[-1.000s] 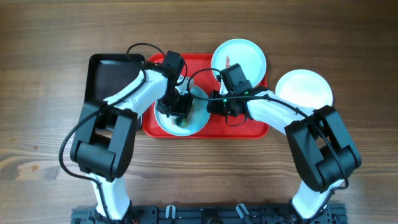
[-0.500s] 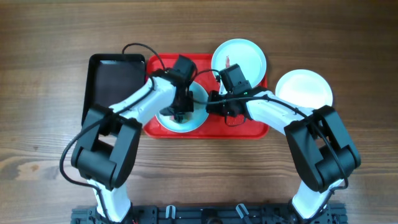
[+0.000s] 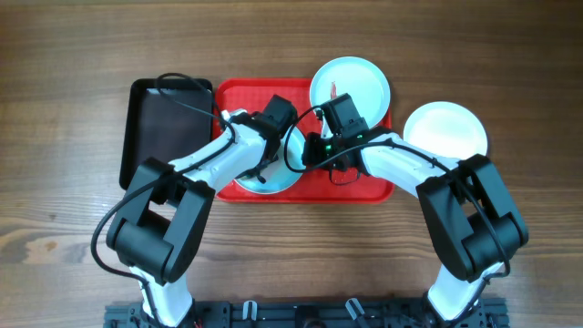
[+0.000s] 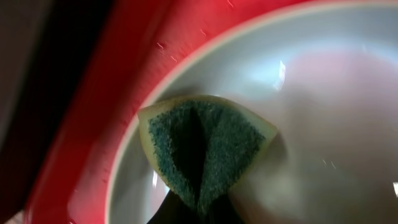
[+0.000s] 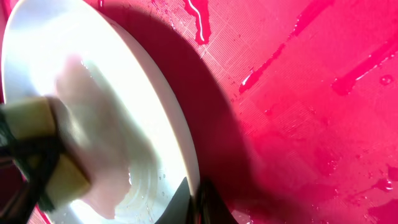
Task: Clean dirty plates on tray and stack at the side
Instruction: 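Scrub the blue-rimmed plate with the sponge while the right gripper holds its rim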
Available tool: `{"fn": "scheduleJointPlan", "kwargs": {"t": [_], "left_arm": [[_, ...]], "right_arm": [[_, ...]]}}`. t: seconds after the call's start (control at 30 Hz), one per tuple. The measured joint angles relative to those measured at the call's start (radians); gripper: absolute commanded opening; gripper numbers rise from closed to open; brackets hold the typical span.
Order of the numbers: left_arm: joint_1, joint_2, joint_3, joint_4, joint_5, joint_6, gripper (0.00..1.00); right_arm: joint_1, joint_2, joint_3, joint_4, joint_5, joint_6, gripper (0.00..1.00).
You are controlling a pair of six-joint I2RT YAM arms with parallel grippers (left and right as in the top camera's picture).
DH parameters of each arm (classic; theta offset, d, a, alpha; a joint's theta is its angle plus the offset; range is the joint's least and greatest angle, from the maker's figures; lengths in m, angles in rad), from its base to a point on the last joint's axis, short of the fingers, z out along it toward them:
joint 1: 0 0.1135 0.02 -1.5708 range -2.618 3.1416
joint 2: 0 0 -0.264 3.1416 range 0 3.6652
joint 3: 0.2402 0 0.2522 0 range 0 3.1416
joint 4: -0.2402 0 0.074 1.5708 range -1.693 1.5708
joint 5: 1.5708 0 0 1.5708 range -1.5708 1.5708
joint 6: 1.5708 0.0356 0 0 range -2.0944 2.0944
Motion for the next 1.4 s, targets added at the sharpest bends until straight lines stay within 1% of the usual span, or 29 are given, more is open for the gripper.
{"fn": "scheduleJointPlan", "kwargs": {"t": [0.1, 0.2, 0.3, 0.43, 0.53, 0.63, 0.7, 0.83, 0.87, 1.0, 1.13, 1.23, 1.33, 1.4], "left_arm": [[0.0, 0.003, -0.014, 0.073, -0.053, 0.002, 0.04], [0.001, 0.016, -0.021, 0.194, -0.096, 0.06, 0.04], [0.001, 0.024, -0.027, 0.266, -0.109, 0.11, 0.04], [0.005, 0.031, -0.035, 0.36, -0.098, 0.218, 0.04], [0.015, 0.034, -0.039, 0.427, -0.039, 0.34, 0.04], [0.029, 0.034, -0.039, 0.472, 0.06, 0.472, 0.04], [0.036, 0.034, -0.035, 0.478, 0.117, 0.533, 0.04], [0.054, 0.027, -0.023, 0.453, 0.244, 0.6, 0.04], [0.056, 0.026, -0.023, 0.449, 0.254, 0.612, 0.04], [0.121, 0.002, -0.022, 0.362, 0.499, 0.639, 0.04], [0.208, 0.002, -0.03, 0.281, 0.812, 0.739, 0.04], [0.236, 0.015, -0.048, 0.218, 0.982, 0.82, 0.04], [0.224, 0.024, -0.061, 0.212, 1.049, 0.865, 0.04], [0.202, 0.027, -0.066, 0.249, 1.056, 0.876, 0.04]], "right_arm": [[0.0, 0.0, 0.0, 0.0, 0.0, 0.002, 0.04], [-0.002, 0.0, 0.0, 0.004, 0.007, 0.013, 0.04], [-0.006, 0.0, 0.0, 0.005, 0.011, 0.021, 0.04], [-0.01, 0.0, 0.001, 0.006, 0.02, 0.031, 0.04], [-0.016, 0.0, 0.002, 0.006, 0.025, 0.037, 0.04], [-0.019, 0.0, 0.002, 0.006, 0.027, 0.041, 0.04], [-0.019, 0.0, 0.002, 0.006, 0.027, 0.042, 0.04], [-0.02, 0.0, 0.003, 0.002, 0.026, 0.041, 0.04], [-0.021, 0.0, 0.003, 0.003, 0.025, 0.04, 0.04], [-0.021, 0.0, 0.003, 0.002, 0.021, 0.027, 0.04], [-0.02, 0.0, 0.003, -0.001, 0.011, 0.012, 0.04], [-0.016, 0.0, 0.003, -0.005, 0.002, -0.003, 0.04], [-0.014, 0.0, 0.003, -0.005, -0.002, -0.005, 0.04], [-0.014, 0.0, 0.003, -0.005, -0.003, -0.006, 0.04]]}}
